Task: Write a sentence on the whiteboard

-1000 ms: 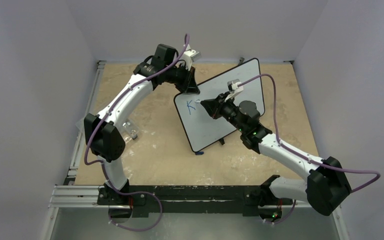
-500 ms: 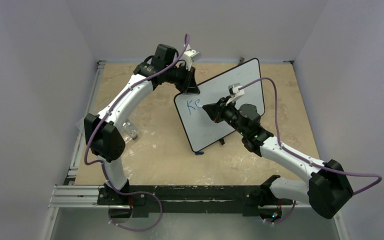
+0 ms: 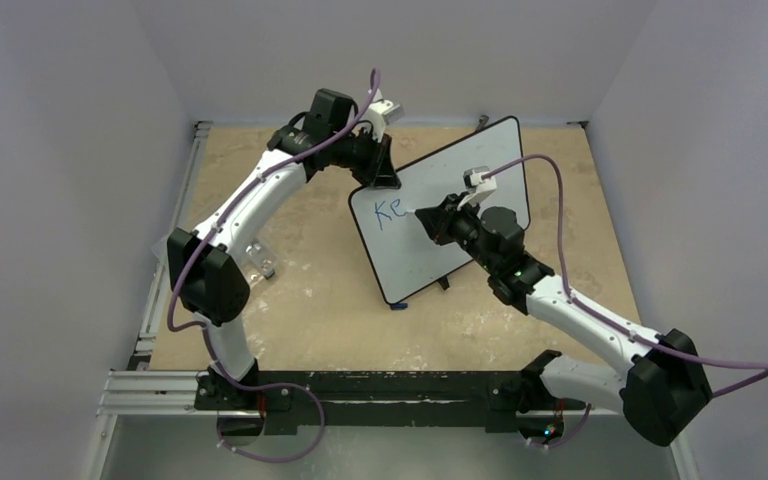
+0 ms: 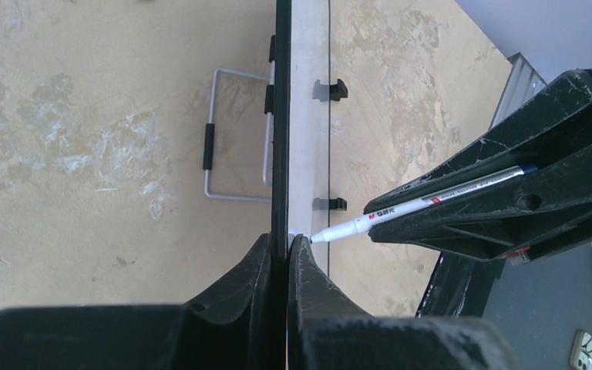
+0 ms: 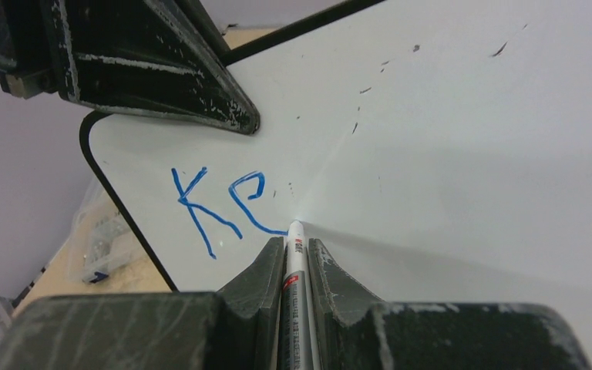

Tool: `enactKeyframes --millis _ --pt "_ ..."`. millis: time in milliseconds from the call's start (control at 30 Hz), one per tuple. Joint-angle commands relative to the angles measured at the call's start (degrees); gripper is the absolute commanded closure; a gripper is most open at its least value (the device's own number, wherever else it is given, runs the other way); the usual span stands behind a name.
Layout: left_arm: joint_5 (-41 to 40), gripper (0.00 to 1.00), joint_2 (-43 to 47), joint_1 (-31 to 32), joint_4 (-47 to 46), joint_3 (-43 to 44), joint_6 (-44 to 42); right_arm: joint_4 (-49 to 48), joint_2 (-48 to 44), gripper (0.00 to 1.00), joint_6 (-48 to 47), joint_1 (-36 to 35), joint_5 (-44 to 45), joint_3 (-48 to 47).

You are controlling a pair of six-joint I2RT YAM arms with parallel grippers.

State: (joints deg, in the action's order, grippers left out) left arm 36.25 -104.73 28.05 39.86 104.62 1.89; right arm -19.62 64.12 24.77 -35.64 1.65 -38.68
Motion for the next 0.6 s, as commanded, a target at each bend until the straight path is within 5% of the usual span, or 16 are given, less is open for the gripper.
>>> enactKeyframes --millis 0,567 --pt "-9.4 1.0 2.7 0.6 -2.0 -0.6 -6.1 1.6 -3.3 1.0 -2.3 0.1 3.5 -3.3" --pt "-9.7 1.0 3.7 1.0 -2.6 -1.7 -6.2 -0.2 -2.2 1.0 -1.9 0.1 2.1 -5.4"
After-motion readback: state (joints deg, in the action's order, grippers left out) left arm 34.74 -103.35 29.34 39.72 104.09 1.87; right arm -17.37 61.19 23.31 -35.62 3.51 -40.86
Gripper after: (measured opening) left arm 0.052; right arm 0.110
